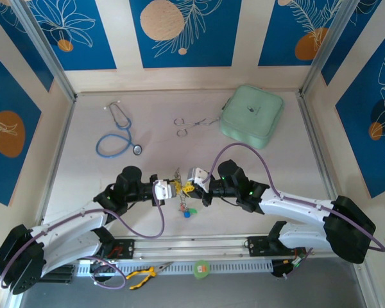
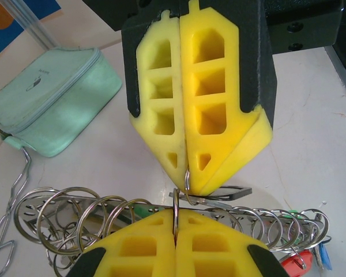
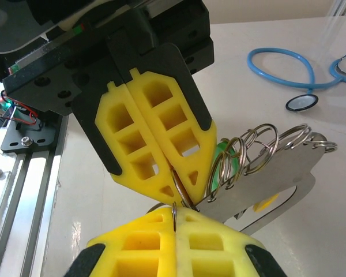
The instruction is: Put the keys on the keyring
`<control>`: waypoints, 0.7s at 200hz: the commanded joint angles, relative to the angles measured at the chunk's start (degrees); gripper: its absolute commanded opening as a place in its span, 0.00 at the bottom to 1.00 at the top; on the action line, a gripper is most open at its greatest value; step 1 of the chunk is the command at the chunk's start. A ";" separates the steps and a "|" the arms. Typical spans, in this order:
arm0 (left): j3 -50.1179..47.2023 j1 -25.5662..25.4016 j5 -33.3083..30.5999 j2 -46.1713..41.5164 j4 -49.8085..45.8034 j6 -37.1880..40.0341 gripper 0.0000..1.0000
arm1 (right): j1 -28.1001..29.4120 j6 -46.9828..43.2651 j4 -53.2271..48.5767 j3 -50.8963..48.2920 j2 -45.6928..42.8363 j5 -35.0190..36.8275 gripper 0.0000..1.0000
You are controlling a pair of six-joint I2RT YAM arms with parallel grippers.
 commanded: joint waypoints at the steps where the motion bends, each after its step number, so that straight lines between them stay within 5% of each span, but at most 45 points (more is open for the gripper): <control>1: 0.74 -0.63 0.75 -0.40 0.40 0.57 0.00 | 0.01 0.00 2.86 -0.22 -0.76 -0.67 0.00; 140: 0.76 -0.63 1.00 -0.29 1.21 1.03 0.00 | -1.04 5.72 4.20 1.40 2.17 5.43 0.00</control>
